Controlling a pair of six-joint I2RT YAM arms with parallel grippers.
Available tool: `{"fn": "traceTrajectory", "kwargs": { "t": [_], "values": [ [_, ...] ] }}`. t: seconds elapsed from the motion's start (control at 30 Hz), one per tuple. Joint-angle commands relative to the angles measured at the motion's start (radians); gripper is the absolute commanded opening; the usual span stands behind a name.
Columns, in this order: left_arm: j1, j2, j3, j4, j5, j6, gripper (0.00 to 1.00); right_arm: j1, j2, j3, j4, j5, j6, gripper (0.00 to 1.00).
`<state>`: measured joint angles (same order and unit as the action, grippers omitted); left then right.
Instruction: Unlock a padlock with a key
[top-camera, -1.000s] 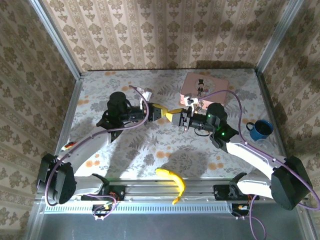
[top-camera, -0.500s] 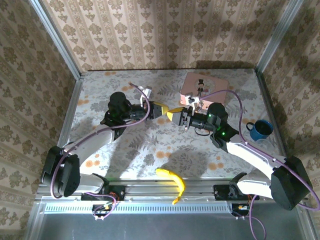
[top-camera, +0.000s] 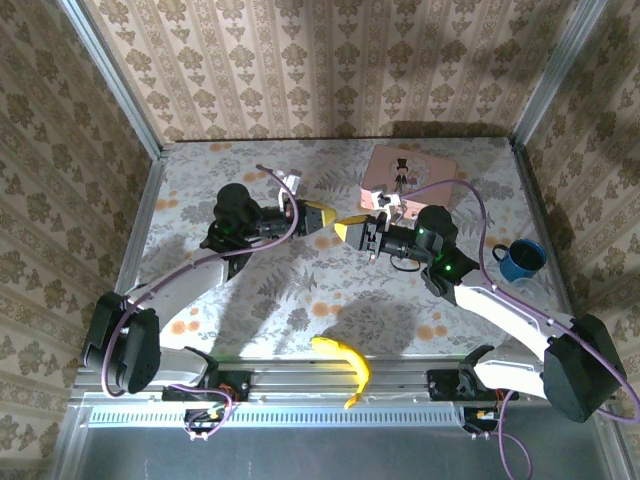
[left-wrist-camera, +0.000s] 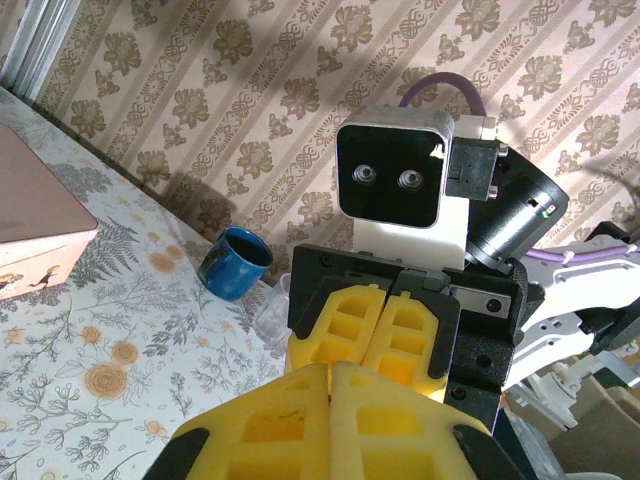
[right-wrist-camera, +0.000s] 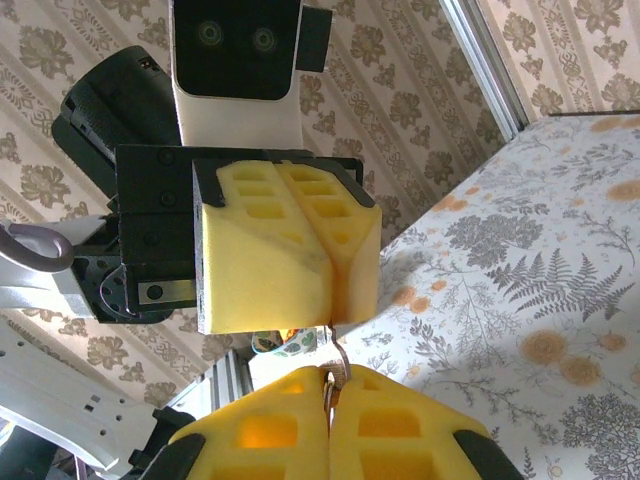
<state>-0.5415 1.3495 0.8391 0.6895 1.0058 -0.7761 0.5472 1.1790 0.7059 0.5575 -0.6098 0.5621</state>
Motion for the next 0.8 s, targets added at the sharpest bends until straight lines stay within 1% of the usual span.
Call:
{"fn": "traceTrajectory", "kwargs": {
  "t": [0.0, 0.13, 0.17, 0.2, 0.27, 0.3, 0.37, 0.43, 0.47, 0.53, 0.6, 0.63, 0.7, 0.77],
  "values": [
    [0.008, 0.021, -0.004, 0.032, -0.027, -0.014, 0.00, 0.010, -0.027, 0.020, 0.041, -0.028, 0.003, 0.00],
    [0.008, 0.019, -0.011, 0.033, -0.030, -0.017, 0.00, 0.011, -0.025, 0.021, 0.049, -0.028, 0.004, 0.00],
    [0.009, 0.018, -0.011, 0.033, -0.036, -0.018, 0.13, 0.011, -0.025, 0.023, 0.044, -0.025, 0.001, 0.00],
    [0.011, 0.015, -0.012, 0.033, -0.044, -0.021, 0.33, 0.011, -0.028, 0.024, 0.029, -0.017, -0.003, 0.00],
    [0.020, 0.006, -0.015, 0.033, -0.063, -0.023, 0.67, 0.011, -0.031, 0.027, -0.007, 0.007, -0.012, 0.00],
    [0.028, -0.004, -0.018, 0.031, -0.080, -0.025, 0.80, 0.010, -0.033, 0.029, -0.040, 0.030, -0.018, 0.00],
    [0.046, -0.030, -0.024, 0.027, -0.123, -0.021, 1.00, 0.008, -0.046, 0.033, -0.120, 0.084, -0.033, 0.00],
    [0.061, -0.063, -0.028, -0.005, -0.188, 0.005, 1.00, 0.001, -0.062, 0.036, -0.211, 0.150, -0.043, 0.00],
    [0.066, -0.081, -0.028, -0.039, -0.239, 0.033, 1.00, -0.006, -0.072, 0.038, -0.261, 0.189, -0.046, 0.00],
    [0.066, -0.122, -0.021, -0.154, -0.371, 0.101, 1.00, -0.029, -0.096, 0.037, -0.349, 0.265, -0.043, 0.00],
    [0.063, -0.136, 0.009, -0.297, -0.524, 0.166, 1.00, -0.061, -0.122, 0.044, -0.465, 0.386, -0.032, 0.00],
    [0.060, -0.130, 0.026, -0.343, -0.570, 0.187, 1.00, -0.078, -0.131, 0.049, -0.515, 0.435, -0.029, 0.00],
    [0.057, -0.092, 0.067, -0.413, -0.634, 0.211, 1.00, -0.122, -0.151, 0.065, -0.628, 0.552, -0.032, 0.00],
    [0.051, -0.032, 0.107, -0.442, -0.654, 0.213, 1.00, -0.173, -0.161, 0.073, -0.703, 0.640, -0.030, 0.00]
  ]
}}
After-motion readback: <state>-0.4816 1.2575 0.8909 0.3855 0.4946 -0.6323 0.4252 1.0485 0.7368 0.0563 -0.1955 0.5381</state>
